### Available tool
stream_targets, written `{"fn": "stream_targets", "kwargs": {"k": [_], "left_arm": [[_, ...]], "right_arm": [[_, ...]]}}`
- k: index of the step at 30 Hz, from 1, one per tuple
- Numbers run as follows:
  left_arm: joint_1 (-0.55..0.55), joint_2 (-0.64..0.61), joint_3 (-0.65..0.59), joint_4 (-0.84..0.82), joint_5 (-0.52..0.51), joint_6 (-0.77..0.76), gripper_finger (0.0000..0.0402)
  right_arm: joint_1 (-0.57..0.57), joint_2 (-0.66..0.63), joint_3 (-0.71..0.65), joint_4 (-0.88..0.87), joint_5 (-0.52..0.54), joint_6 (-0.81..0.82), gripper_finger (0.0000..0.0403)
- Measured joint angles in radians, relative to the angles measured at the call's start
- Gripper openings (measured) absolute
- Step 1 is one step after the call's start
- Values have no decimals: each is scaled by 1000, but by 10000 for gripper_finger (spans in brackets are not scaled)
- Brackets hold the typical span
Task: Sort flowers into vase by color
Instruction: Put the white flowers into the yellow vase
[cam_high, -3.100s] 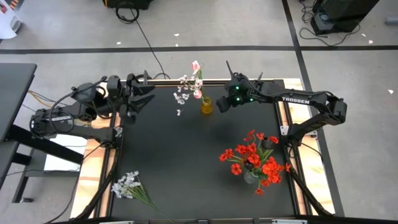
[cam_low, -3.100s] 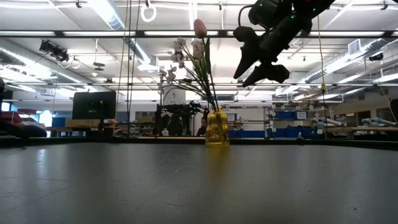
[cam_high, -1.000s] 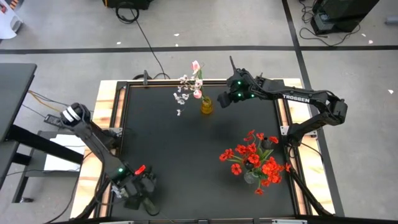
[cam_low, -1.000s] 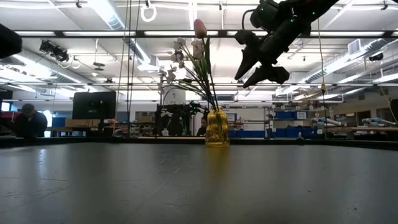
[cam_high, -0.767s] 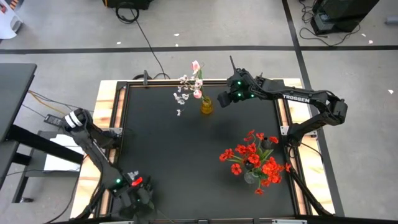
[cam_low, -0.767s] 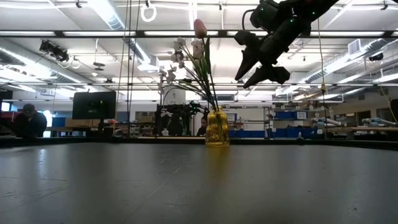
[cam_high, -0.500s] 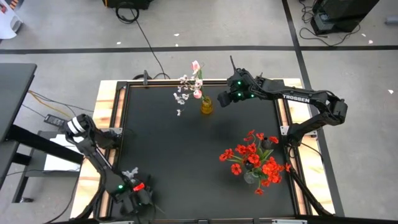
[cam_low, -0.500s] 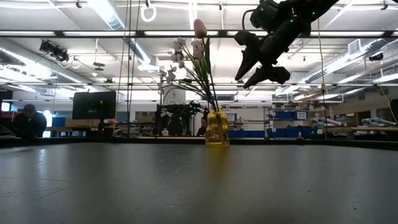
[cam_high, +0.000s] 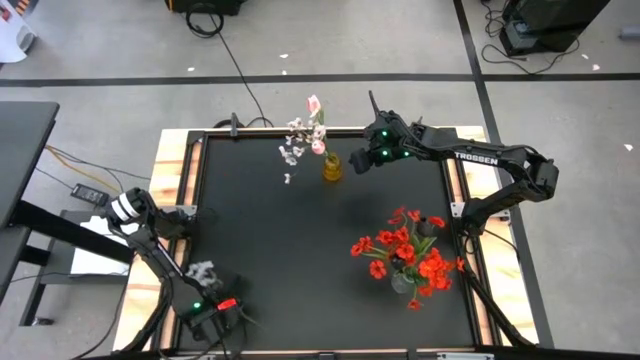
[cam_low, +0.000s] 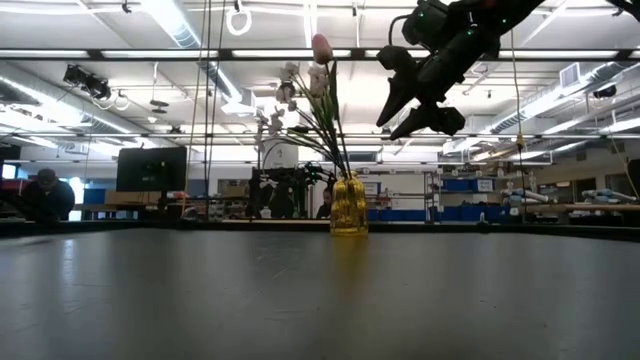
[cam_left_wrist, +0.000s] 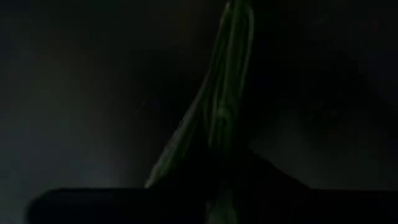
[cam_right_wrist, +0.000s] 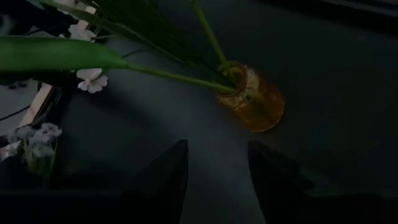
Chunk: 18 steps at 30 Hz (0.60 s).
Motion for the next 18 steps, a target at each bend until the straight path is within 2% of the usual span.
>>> {"fn": "stream_targets", "kwargs": {"k": [2, 4, 7, 10, 14, 18], "left_arm": [[3, 1, 7, -37, -11, 24, 30], [15, 1, 22, -67, -12, 45, 14], [33, 1, 63, -112, -33, 103, 17], [44, 1, 113, -167, -100, 170, 19], [79, 0, 188, -292, -239, 256, 19], [145, 0, 245, -513, -499, 327, 19]], "right_arm": [[0, 0, 0, 0, -2, -3, 174], [0, 0, 0, 0, -18, -7, 174], [1, 0, 0, 0, -40, -12, 174], [1, 0, 0, 0, -50, -27, 174], [1, 0, 0, 0, -62, -34, 174], [1, 0, 0, 0, -129, -30, 174]]}}
